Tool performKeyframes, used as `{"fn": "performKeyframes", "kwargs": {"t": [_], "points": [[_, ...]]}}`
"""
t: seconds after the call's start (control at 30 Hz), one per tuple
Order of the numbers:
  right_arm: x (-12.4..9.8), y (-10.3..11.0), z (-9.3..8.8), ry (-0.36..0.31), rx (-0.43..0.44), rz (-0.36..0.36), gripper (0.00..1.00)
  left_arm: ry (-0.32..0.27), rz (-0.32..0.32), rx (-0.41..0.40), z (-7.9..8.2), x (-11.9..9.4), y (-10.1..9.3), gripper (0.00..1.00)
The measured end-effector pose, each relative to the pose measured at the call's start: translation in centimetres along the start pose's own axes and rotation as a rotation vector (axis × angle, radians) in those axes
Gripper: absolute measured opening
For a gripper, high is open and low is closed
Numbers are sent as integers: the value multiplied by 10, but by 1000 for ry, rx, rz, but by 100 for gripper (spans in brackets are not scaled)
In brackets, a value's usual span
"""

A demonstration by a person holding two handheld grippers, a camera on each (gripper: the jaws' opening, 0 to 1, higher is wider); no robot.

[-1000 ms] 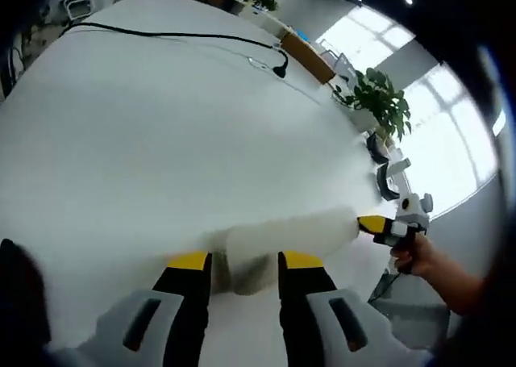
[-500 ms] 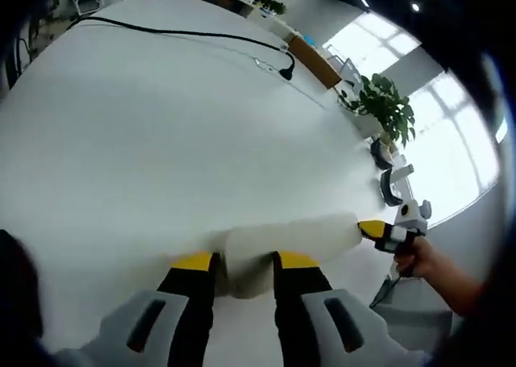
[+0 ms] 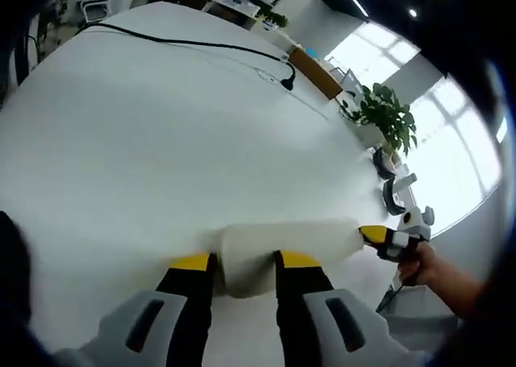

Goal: Arrange the utensils inside the cutlery case until each visible utensil rests in its matching compartment.

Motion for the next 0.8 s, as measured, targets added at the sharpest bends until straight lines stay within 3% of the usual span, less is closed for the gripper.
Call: {"fn": "performKeyframes", "kwargs": {"t": [0.03, 0.07, 0.17, 0.23, 0.3, 0.33, 0.37, 0.4, 0.43, 0.5, 0.53, 0.63, 0.67, 0.7, 0.77, 0.8], "points": [[0, 0, 0, 32, 149, 8, 5, -5, 0, 8, 1, 0, 0, 30], [-2, -1, -1, 67, 204, 15, 5, -24, -1, 36, 2, 0, 0, 31], [5, -4, 6, 52, 187, 13, 10, -24, 16, 51, 3, 0, -1, 31], [10, -4, 8, 43, 173, -4, 23, -22, 17, 51, 3, 1, 0, 32], [15, -2, 4, 59, 155, -6, 19, -21, 18, 39, 3, 1, 0, 32], [14, -13, 6, 43, 124, -76, 17, -24, 19, 38, 2, 1, 0, 32], [15, -13, 9, 23, 177, -27, 17, -25, 21, 39, 2, 1, 0, 32], [17, -14, 14, -22, 208, -21, 17, -31, 23, 42, 2, 1, 0, 31], [15, -16, 13, -21, 226, -12, 17, -34, 20, 39, 1, 1, 0, 31], [13, -19, 14, -36, 350, 0, 17, -40, 12, 43, 1, 1, 1, 31], [13, -21, 14, -30, 362, 4, 16, -42, 10, 44, 1, 1, 1, 31], [15, -20, 15, -20, 275, -27, 15, -39, 19, 57, 1, 1, -1, 30], [15, -19, 15, -27, 189, -30, 14, -36, 26, 73, 1, 2, -2, 30], [14, -18, 15, -33, 188, -28, 12, -27, 32, 79, 1, 2, -2, 30], [15, -19, 12, -32, 283, -27, 11, -18, 38, 90, 2, 1, -3, 29], [15, -19, 11, -34, 245, -24, 11, -17, 40, 100, 2, 2, -3, 29]]}}
Point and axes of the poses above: the point that each gripper's makers call its tool centre point, and the gripper's own axes: x roughly forward along the fingers, y roughly to its left, z roughly out of its top, the point moved 4 cm from there along -x, roughly backward along the fingers
